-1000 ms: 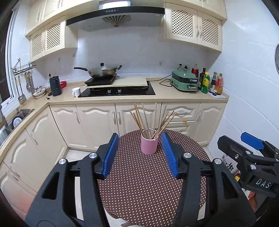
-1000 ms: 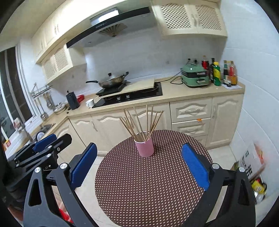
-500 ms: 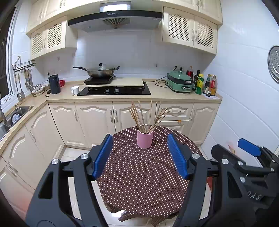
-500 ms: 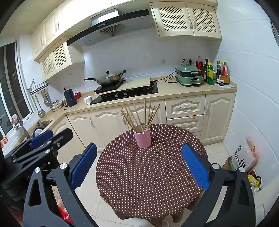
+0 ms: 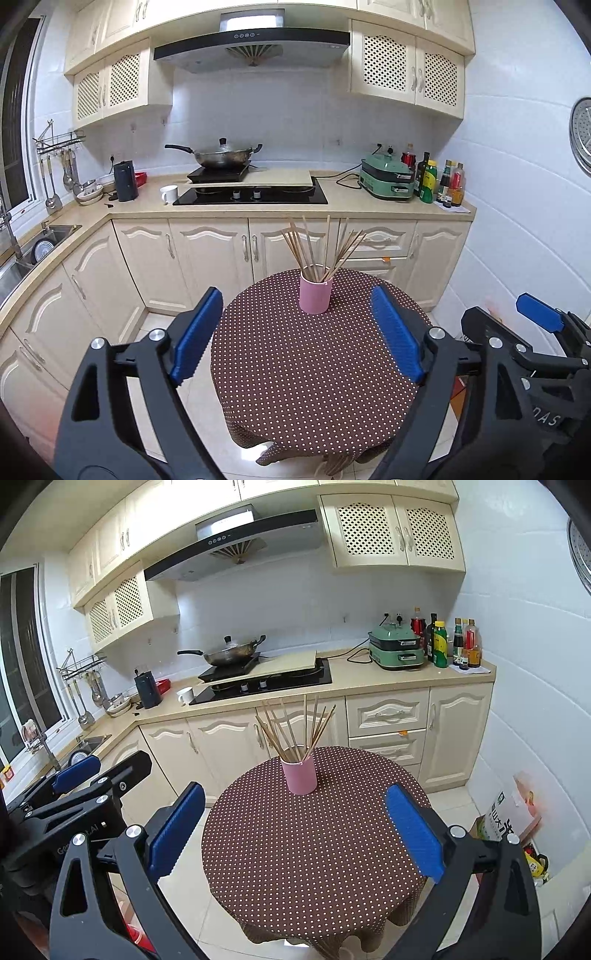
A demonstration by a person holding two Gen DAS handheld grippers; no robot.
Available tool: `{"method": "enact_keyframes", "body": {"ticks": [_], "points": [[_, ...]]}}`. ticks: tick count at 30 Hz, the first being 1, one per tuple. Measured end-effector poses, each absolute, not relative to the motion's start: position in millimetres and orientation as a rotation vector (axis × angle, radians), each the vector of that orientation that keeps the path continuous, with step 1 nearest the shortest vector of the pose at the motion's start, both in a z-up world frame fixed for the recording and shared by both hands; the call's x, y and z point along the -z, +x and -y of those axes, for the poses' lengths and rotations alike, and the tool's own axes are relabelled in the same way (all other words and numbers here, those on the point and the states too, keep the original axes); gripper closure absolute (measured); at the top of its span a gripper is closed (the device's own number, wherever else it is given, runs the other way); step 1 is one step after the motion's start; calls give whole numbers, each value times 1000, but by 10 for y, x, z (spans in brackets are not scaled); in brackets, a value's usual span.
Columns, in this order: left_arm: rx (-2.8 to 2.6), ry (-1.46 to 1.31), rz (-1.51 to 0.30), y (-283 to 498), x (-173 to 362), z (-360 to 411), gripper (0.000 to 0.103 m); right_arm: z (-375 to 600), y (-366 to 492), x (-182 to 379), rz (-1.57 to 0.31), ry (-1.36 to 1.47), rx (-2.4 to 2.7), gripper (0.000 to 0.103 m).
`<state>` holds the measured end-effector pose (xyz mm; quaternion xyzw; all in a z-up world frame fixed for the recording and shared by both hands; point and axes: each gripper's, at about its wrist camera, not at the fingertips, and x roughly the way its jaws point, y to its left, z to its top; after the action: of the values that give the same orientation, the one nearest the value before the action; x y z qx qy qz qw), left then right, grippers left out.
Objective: Organize utensils
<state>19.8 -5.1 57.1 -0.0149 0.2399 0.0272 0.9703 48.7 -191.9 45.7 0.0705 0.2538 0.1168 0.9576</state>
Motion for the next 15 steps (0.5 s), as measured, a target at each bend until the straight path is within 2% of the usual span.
{"method": "enact_keyframes", "body": {"ticks": [15], "points": [[-63,-21,-494,228,-599,87,20,1964,513,-458,-528,143,-235,8]]}}
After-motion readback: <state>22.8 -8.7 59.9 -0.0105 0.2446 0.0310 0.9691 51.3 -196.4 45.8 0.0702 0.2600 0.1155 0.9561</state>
